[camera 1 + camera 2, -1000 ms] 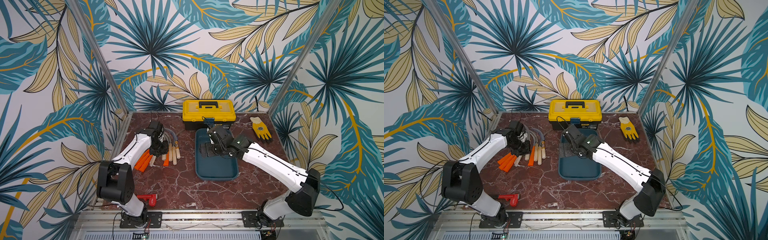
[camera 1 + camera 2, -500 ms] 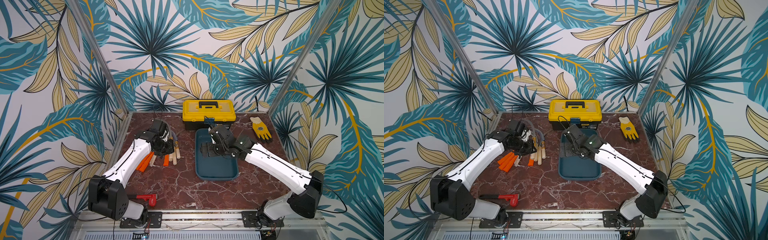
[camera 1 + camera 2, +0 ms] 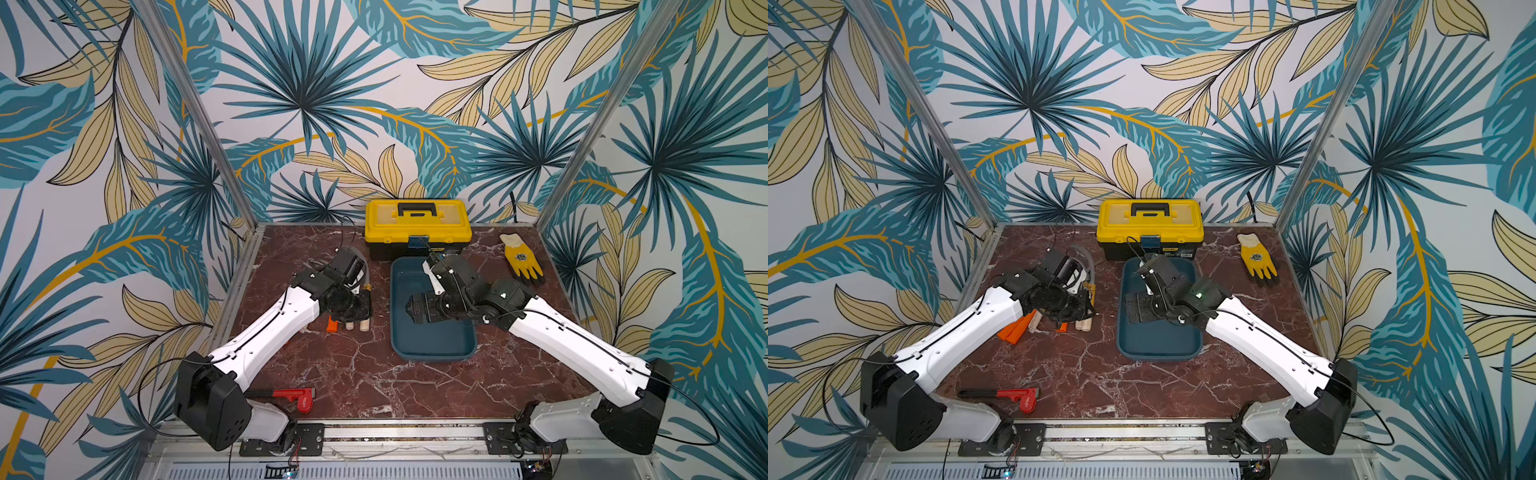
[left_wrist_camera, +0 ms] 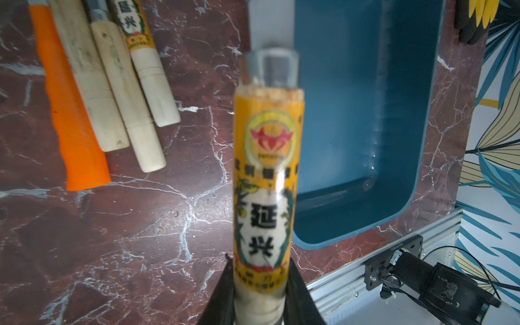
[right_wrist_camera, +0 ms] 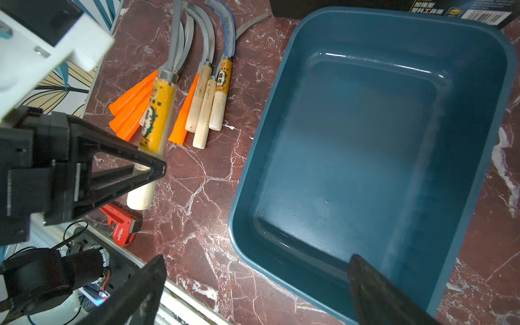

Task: Put small sickles into storage boxes
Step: Pick up the sickle at the center of the board, then place the sickle in the storage box.

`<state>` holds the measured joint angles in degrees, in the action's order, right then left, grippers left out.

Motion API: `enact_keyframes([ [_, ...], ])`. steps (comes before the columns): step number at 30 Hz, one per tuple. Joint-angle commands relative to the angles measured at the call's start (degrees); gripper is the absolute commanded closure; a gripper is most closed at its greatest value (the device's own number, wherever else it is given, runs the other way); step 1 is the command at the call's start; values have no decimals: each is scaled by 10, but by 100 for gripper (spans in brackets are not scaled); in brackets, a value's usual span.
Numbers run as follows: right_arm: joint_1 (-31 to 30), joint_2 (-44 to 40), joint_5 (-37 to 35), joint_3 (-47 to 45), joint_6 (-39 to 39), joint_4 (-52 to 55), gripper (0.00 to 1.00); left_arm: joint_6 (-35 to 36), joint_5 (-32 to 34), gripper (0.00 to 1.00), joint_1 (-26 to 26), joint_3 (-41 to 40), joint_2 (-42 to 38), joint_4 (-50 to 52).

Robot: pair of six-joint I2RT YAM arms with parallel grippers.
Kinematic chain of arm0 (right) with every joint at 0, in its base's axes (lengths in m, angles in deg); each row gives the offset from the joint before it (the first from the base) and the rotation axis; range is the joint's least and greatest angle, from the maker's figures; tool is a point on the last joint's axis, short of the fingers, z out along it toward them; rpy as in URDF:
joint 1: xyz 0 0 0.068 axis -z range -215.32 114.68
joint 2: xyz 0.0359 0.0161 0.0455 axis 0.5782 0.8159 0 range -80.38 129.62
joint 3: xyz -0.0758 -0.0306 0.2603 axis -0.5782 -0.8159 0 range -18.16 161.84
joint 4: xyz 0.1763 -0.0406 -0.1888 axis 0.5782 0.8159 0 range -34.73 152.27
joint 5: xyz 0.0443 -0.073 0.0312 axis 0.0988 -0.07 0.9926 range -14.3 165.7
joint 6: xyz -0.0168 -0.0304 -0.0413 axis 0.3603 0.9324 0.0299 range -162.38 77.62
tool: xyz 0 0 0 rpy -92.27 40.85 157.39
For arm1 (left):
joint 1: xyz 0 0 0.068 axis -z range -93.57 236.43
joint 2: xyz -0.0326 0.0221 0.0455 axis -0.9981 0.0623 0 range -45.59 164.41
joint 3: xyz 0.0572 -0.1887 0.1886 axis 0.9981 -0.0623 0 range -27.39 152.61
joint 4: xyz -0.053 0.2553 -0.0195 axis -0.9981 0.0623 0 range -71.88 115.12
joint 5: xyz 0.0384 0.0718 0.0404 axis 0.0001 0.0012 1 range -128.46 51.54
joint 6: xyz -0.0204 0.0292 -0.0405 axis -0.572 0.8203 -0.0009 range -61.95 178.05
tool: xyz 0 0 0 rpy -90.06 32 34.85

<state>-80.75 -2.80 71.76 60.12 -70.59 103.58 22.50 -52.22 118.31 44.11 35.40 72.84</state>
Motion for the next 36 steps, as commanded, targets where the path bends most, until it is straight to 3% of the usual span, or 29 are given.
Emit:
enact_keyframes([
  [1, -3, -28, 4, -25, 4, 19, 0, -29, 17, 100, 28, 2, 6, -24],
  [17, 5, -119, -54, -89, -11, 58, 1, -68, 19, 100, 147, 76, 129, -73],
  [36, 59, -177, -48, -113, -14, 93, 0, -63, 1, 100, 167, 157, 259, -102],
])
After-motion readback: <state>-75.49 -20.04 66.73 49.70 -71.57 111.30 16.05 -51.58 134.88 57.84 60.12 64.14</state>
